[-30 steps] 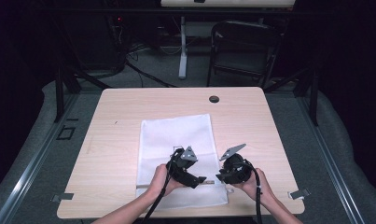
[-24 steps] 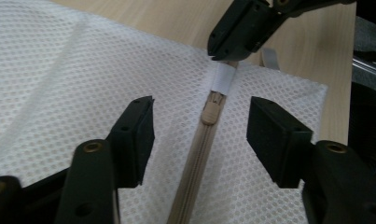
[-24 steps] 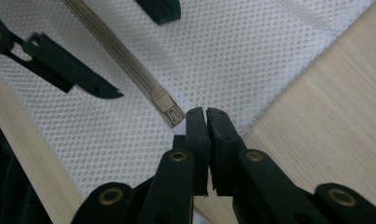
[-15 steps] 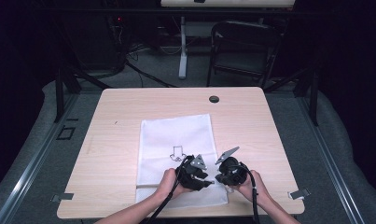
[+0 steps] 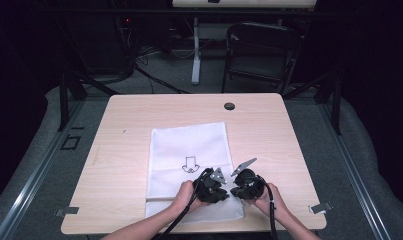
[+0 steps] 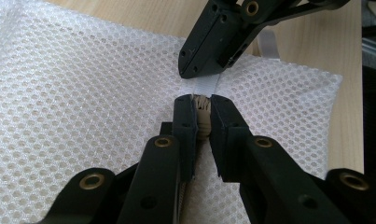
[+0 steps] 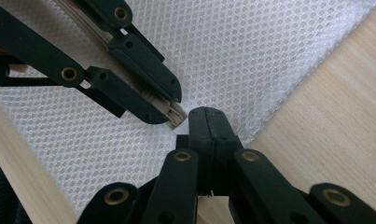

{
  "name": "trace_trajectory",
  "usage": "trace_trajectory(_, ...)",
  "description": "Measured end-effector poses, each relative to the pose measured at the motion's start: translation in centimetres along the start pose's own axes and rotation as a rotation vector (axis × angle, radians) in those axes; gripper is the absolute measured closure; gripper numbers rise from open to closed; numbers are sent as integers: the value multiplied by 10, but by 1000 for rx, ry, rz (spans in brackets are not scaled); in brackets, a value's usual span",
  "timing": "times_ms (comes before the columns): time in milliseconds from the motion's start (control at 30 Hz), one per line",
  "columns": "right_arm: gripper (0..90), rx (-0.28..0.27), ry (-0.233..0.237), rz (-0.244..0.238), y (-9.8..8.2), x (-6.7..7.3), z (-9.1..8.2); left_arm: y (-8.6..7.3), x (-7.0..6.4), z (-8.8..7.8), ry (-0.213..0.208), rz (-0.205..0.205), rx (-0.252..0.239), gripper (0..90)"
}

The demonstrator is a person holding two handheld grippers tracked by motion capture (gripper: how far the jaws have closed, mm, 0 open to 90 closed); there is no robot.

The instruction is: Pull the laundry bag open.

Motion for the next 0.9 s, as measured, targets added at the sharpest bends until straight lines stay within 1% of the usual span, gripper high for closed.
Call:
trace_trajectory(67, 900, 10, -4, -7, 0, -1, -1, 1, 0, 0, 8, 12, 5, 813)
trace_trajectory(100, 900, 3, -9, -7, 0, 0, 0, 1, 0, 0, 6, 16, 8, 814)
trace_trajectory(133, 900, -14, -16, 4, 1, 1, 1, 1, 0, -1, 8, 14, 14, 815)
trace_trajectory(167, 900, 3, -15, -8, 0, 1, 0, 1, 0, -1, 11, 15, 18, 815)
trace_trajectory(200, 900, 6, -12, -8, 0, 1, 0, 1, 0, -1, 14, 25, 15, 816)
trace_trajectory(233, 900, 9, -12, -6, 0, 1, 0, 1, 0, -1, 12, 22, 10, 816)
trace_trajectory(267, 900, 8, -9, -4, 1, 1, 1, 1, 0, -1, 15, 22, 16, 817)
trace_trajectory(333, 900, 19, -25, -4, 1, 1, 0, 1, -1, -2, 12, 15, 19, 817)
trace_trajectory(367, 900, 28, -24, -16, 0, 1, 0, 0, -1, -2, 11, 14, 21, 817)
trace_trajectory(400, 900, 25, -29, -14, 1, 1, 0, 0, -1, -2, 8, 17, 15, 817)
trace_trajectory(433, 900, -7, -29, 15, 2, 4, 3, 1, -1, -3, 14, 21, 20, 817)
trace_trajectory(467, 900, 18, -28, -10, 1, 2, 1, 1, -1, -3, 15, 22, 17, 817)
trace_trajectory(500, 900, 18, -30, -7, 1, 2, 1, 1, -1, -3, 10, 18, 11, 818)
trace_trajectory(533, 900, 18, -30, -9, 1, 2, 1, 0, -1, -3, 13, 19, 15, 818)
trace_trajectory(567, 900, -6, -27, 14, 2, 4, 3, 0, -1, -3, 11, 22, 9, 818)
trace_trajectory(600, 900, -5, -29, 18, 1, 4, 3, 0, -2, -4, 4, 19, 9, 818)
trace_trajectory(633, 900, 20, -27, -8, 0, 3, 1, 0, -2, -4, 12, 24, 15, 818)
trace_trajectory(667, 900, 22, -27, -4, 0, 3, 1, 0, -2, -4, 12, 22, 6, 818)
trace_trajectory(700, 900, 33, -43, -10, 0, 3, 0, -1, -1, -5, 12, 27, 16, 818)
trace_trajectory(733, 900, 33, -43, -10, 0, 3, 0, -2, -1, -7, 9, 21, 18, 818)
trace_trajectory(800, 900, 11, -42, 12, 0, 4, 2, -4, 0, -9, 2, 10, 13, 818)
trace_trajectory(833, 900, 15, -44, 4, 0, 4, 2, -4, 0, -9, -7, 10, 7, 818)
trace_trajectory(867, 900, 13, -38, 8, 0, 4, 2, -4, 0, -9, -3, 21, 10, 818)
trace_trajectory(900, 900, 17, -38, 9, 0, 4, 2, -4, -1, -9, -1, 24, 10, 818)
Point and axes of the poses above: each handheld gripper's, and its own axes: z roughly forward along the jaws, y roughly out of its top, x roughly to its left, the point moved 8 cm from there along z, roughly forward along the jaws, and after that the axes turned 5 degrees about -x, right-handed, at the moved point
